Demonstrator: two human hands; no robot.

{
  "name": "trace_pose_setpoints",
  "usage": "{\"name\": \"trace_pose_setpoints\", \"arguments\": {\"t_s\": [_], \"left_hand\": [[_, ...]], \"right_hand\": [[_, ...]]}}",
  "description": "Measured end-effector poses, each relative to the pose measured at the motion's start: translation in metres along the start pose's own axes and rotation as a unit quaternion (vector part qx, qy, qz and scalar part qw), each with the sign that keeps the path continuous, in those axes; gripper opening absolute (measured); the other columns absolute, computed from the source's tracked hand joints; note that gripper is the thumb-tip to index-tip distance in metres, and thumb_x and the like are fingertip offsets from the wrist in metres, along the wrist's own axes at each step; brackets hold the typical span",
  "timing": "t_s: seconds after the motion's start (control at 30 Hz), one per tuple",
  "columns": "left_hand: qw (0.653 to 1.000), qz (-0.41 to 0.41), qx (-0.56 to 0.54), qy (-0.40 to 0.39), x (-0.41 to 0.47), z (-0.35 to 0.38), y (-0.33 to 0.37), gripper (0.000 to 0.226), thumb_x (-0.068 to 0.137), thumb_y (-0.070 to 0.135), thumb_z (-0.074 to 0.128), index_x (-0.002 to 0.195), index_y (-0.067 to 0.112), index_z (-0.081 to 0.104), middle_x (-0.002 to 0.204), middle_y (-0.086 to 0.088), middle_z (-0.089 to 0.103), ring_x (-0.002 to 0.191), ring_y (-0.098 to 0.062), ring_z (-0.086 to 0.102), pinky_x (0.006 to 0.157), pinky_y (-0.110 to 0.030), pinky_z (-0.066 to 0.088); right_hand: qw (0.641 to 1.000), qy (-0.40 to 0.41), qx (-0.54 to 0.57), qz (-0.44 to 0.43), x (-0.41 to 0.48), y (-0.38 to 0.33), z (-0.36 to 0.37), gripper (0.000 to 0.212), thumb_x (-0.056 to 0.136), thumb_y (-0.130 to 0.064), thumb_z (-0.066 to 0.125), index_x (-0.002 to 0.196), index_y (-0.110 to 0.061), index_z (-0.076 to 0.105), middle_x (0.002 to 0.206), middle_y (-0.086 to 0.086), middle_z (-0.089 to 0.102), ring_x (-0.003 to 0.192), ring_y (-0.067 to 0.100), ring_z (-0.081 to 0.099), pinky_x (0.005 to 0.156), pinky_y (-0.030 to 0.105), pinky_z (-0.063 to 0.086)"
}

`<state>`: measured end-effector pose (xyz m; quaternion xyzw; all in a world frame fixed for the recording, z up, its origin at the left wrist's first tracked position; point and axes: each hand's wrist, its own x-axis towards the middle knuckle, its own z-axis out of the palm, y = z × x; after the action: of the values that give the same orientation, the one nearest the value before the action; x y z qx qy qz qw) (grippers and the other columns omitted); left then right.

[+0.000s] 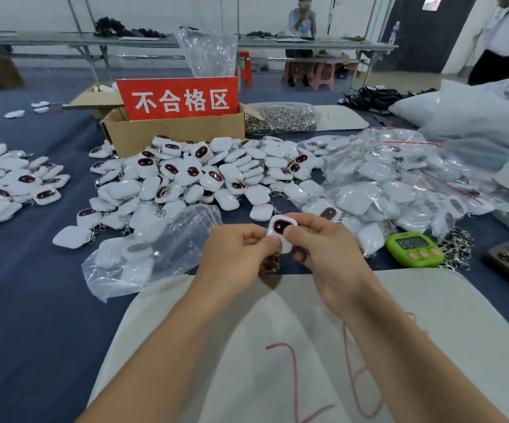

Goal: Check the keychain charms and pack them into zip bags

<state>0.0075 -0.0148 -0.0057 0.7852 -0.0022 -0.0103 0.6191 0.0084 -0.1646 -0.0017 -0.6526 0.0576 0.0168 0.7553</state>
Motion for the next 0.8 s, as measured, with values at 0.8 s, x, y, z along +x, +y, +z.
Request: {"name": "trace_pose_setpoints", "arguments": {"t_s": [0.8], "left_hand": [[0.998, 0.056, 0.007, 0.040, 0.003, -0.001, 0.006, 0.038, 0.060, 0.051, 0.063, 0.049, 0.021, 0.042, 0.054, 0.004, 0.032, 0.054, -0.016, 0.029, 0.050, -0.028, 0.024]], "right_hand": [[0.989, -0.124, 0.068, -0.037, -0.010, -0.003, 0.005, 0.032, 0.096, 0.009, 0.052, 0.100, -0.009, 0.079, 0.096, 0.016, 0.077, 0.087, 0.022, 0.070, 0.085, 0.032, 0.058]]}}
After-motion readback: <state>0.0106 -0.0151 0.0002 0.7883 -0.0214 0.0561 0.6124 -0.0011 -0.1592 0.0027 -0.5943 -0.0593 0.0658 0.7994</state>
